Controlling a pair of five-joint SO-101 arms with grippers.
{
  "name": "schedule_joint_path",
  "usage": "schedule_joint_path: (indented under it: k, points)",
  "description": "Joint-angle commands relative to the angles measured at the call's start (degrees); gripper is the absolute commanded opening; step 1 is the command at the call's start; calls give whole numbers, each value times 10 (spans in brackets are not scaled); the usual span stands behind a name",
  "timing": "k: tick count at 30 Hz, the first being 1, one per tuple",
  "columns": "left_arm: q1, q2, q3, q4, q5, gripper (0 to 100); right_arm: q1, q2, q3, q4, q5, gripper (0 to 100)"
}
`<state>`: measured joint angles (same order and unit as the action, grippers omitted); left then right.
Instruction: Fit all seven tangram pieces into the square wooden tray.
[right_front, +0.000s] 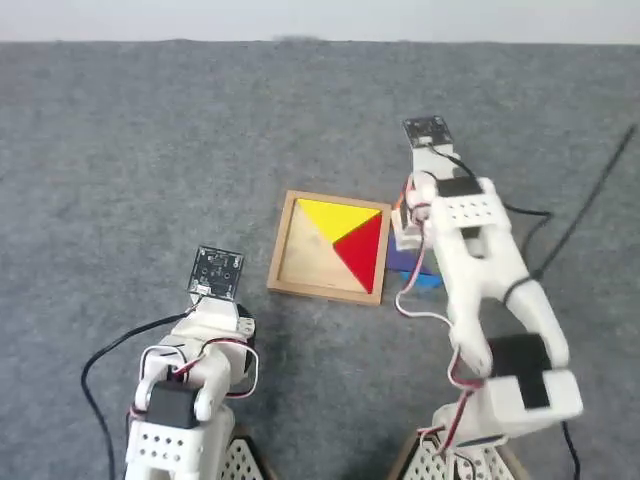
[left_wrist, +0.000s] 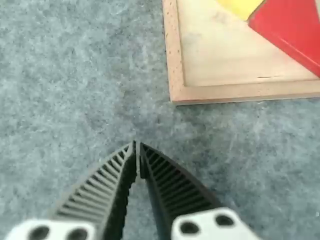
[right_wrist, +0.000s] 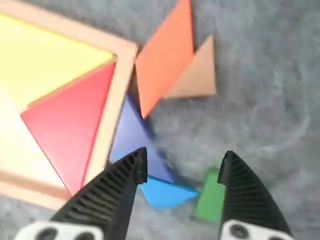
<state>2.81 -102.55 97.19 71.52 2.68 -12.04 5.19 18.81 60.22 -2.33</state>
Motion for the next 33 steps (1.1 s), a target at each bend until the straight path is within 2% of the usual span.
schedule_joint_path:
  k: [1, 4, 8, 12, 22, 33]
  points:
    - [1, -7, -7, 4, 7, 12, -1, 23, -71, 9, -90, 235]
    - [1, -7, -7, 4, 7, 12, -4, 48, -87, 10, -121, 236]
    - [1, -7, -7, 4, 7, 12, -48, 57, -86, 26, -27, 237]
    - [1, -7, -7, 4, 7, 12, -76, 63, -86, 29, -23, 237]
    - [1, -7, -7, 4, 7, 12, -73, 153, -91, 17, 2, 237]
    - [1, -7, -7, 4, 7, 12, 34, 145, -91, 16, 7, 237]
